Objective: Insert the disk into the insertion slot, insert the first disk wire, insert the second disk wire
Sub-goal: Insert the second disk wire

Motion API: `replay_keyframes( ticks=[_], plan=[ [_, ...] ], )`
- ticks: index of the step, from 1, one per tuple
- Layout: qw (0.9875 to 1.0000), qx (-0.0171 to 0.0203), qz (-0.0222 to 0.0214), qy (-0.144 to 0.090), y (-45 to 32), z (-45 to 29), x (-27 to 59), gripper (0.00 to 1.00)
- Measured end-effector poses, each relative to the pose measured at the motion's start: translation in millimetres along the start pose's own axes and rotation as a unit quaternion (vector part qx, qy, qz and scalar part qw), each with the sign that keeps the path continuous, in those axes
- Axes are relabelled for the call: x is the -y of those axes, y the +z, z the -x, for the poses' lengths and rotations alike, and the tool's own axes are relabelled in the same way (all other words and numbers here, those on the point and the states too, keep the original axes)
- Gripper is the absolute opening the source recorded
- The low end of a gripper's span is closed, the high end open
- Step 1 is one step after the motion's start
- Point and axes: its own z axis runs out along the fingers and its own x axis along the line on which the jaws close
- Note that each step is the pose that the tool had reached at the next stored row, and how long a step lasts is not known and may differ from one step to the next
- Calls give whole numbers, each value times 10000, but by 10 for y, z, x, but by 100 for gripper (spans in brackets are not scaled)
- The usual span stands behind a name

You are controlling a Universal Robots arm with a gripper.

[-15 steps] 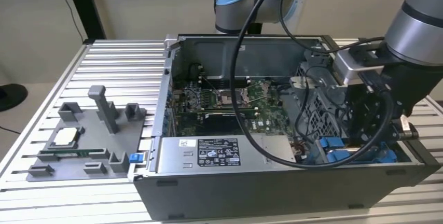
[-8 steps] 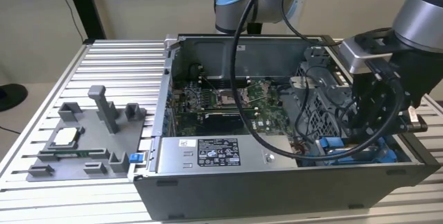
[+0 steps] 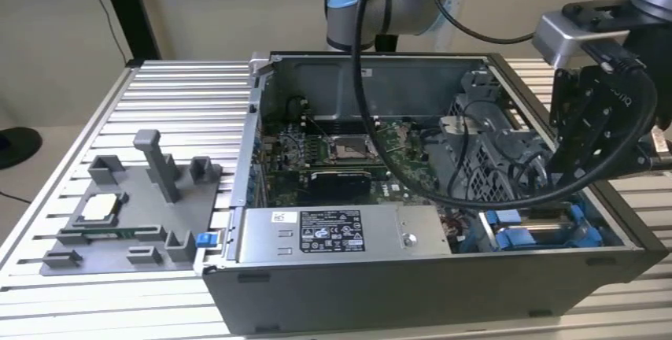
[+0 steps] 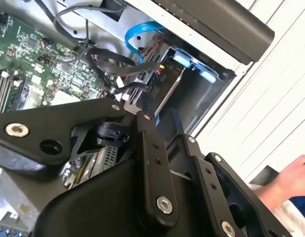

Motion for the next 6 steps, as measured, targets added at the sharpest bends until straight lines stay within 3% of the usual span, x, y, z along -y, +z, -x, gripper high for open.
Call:
replay_keyframes(
  ticks=[6],
  plan=[
    [10000, 0, 0, 0, -5, 0, 0, 100]
  ],
)
